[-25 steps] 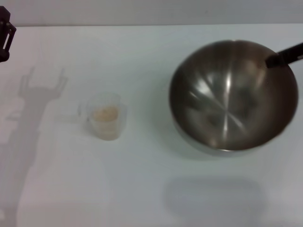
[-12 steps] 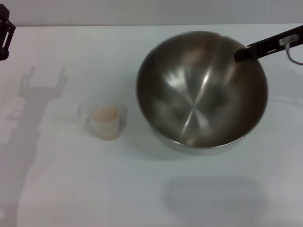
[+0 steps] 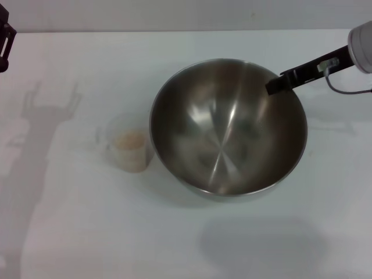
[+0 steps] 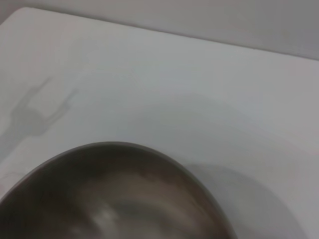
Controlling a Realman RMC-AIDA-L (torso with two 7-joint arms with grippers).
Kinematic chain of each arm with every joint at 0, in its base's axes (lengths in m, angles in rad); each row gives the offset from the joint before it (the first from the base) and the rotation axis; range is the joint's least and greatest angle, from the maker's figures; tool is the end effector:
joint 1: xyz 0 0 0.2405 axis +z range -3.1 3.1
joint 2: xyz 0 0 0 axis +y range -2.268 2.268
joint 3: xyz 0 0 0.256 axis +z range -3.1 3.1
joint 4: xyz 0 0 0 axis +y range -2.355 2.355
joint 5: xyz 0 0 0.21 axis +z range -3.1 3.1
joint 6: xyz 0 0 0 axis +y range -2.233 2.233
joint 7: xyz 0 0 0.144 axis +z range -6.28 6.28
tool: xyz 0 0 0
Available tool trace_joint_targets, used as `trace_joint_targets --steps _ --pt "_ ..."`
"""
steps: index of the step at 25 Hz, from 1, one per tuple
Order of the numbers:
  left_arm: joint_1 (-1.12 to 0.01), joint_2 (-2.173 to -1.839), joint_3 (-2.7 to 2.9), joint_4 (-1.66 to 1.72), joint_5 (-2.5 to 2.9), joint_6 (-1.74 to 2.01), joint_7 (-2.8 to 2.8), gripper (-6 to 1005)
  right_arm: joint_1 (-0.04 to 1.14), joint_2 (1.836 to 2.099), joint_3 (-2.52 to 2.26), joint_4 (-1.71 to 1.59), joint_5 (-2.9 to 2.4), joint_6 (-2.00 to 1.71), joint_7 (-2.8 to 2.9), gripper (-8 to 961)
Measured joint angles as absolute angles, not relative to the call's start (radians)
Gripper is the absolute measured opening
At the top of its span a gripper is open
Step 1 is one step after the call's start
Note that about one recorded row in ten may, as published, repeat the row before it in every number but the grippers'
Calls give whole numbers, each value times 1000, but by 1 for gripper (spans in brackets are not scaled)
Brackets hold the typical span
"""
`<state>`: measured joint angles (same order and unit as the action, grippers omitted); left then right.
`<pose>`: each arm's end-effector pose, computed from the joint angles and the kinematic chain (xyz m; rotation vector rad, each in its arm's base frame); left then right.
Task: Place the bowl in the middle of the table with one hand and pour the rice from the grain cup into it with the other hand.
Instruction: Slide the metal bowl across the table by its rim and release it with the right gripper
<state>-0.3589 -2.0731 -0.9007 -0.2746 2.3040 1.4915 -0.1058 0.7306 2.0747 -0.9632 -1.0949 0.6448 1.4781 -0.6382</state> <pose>-0.2933 0.3085 0.0174 -1.4081 -0.3092 -0.9743 0.1918 0.3989 0.0293 -2.4748 1.2558 -0.0305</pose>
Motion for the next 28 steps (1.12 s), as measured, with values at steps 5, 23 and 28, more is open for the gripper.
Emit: trace_joint_targets --steps 5,23,28 --pt "-359 -2073 -902 -275 2304 1491 -106 821 737 2072 -963 -1067 638 1463 -638 39" --pt "-358 -2071 -902 -275 2304 1494 -106 820 752 2072 -975 -1013 610 1454 -637 41" --pt "-354 -2072 -902 -276 2304 1503 -106 820 747 2072 -982 -1011 609 1454 -637 42"
